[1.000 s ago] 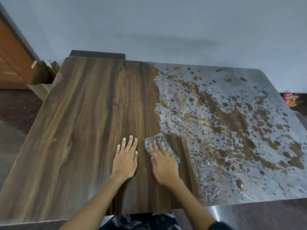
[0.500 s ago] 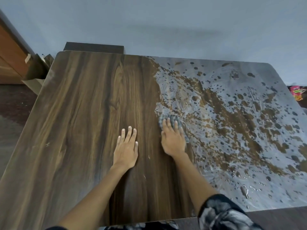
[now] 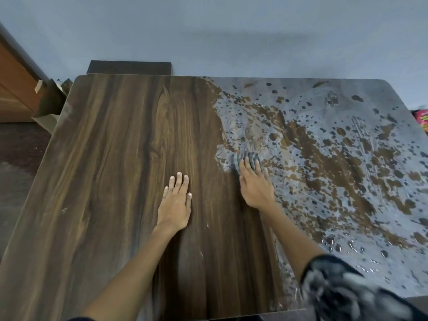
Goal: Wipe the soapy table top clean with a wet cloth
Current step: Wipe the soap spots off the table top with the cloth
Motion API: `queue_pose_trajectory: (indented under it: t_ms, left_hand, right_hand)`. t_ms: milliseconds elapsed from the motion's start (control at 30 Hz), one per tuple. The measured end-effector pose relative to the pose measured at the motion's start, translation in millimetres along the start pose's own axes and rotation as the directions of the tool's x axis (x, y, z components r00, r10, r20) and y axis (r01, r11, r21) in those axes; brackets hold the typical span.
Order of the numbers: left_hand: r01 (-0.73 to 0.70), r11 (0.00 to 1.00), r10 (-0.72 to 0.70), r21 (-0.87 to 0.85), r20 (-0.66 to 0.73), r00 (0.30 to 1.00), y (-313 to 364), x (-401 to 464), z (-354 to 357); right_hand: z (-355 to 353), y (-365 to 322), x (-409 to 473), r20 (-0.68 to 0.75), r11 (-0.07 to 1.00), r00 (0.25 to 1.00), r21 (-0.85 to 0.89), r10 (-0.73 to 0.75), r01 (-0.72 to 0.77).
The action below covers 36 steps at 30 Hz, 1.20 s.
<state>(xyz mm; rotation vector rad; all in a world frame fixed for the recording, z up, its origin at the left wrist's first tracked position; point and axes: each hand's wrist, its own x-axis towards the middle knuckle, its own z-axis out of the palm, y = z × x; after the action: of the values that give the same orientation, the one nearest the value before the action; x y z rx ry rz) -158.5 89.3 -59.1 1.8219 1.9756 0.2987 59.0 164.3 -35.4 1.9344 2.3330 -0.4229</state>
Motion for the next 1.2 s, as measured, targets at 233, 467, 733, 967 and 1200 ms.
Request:
queue_pose_trajectory:
  t_ms: [233,467,733,967,1200]
  left_hand:
    - [0.024,1.0,-0.025,0.009,0.011,1.0,8,20,0]
    - [0.007,1.0,-0.008,0.027,0.031,0.999,6,39,-3]
    - [0.016,0.998,-0.009,-0.061,0.117,0.993,7,46,-9]
    - [-0.009,0.992,0.017,-0.123,0.064,0.998,5,36,-7]
    - [-0.012,0.994,0.018,-0.11,0.053,0.998,3,15,-1]
  right_hand:
    - [17,-50,-22,-0.029,0.964,0.964,0.029,-0.263,0.264]
    - [13,22,-52,0.05,0.98,0.981,-0.051,-0.188,0.19]
    - [-10,-37,81,-0.013,0.996,0.999,0.076,-0.049,0.05]
    - [16,-16,-35,-0.025,0.941,0.944,0.07,-0.33,0.331]
    - [-23,4,89,-0.003,0.996,0.998,0.061,0.061,-0.061]
